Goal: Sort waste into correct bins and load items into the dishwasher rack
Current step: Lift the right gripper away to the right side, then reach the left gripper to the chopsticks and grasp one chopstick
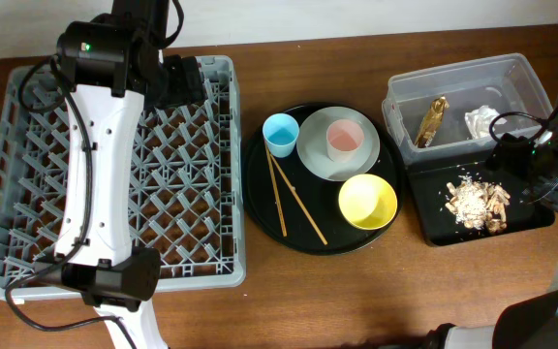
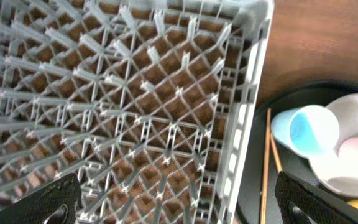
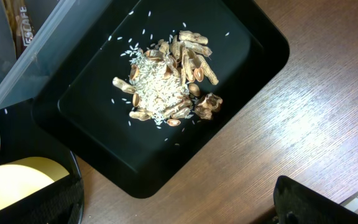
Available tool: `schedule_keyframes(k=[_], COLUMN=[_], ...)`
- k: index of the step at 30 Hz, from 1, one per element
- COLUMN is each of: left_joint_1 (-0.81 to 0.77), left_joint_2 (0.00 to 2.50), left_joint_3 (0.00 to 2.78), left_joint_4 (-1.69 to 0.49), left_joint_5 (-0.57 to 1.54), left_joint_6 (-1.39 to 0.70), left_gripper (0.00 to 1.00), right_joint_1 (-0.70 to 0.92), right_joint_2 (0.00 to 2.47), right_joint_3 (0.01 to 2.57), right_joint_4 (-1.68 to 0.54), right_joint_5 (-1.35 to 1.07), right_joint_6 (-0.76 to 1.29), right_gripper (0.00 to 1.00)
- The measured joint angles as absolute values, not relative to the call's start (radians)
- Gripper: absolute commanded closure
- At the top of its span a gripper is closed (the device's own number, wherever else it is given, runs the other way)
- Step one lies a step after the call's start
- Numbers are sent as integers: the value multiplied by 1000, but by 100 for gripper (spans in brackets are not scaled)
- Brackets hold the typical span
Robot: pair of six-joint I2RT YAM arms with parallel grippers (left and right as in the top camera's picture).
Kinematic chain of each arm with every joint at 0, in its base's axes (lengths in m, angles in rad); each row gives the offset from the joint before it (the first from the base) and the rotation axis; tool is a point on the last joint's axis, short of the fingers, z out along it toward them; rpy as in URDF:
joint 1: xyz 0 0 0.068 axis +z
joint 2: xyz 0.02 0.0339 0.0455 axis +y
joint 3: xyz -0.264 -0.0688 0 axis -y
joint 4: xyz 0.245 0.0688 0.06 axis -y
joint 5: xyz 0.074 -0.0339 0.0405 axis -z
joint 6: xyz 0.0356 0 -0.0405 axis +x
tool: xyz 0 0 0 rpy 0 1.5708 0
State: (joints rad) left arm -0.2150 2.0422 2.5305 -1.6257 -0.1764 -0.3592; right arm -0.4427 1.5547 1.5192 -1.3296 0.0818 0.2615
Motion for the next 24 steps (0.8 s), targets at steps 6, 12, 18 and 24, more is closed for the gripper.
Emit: schedule_keyframes(k=[6, 12, 18, 24], left_joint_1=[-215, -303, -410, -467], left_joint_2=[2042, 2042, 2042, 2042], left_joint_3=[2524, 2421, 2387, 2333], left_joint_4=[-1684, -1685, -1666, -1673], left_joint_5=[-9, 168, 193, 195], left_joint_6=[-331, -239, -224, -251], left_gripper=[52, 76, 70, 87], right_joint_1=[-443, -443, -443, -443], right_joint_2=[1555, 1555, 1555, 1555], right_joint_3=[1519, 1519, 1519, 1519], right_joint_4=[-1331, -1331, -1331, -1331], right_joint_5=[82, 82, 82, 82], right_joint_6=[262, 262, 262, 261], right_gripper=[1, 1, 1, 1])
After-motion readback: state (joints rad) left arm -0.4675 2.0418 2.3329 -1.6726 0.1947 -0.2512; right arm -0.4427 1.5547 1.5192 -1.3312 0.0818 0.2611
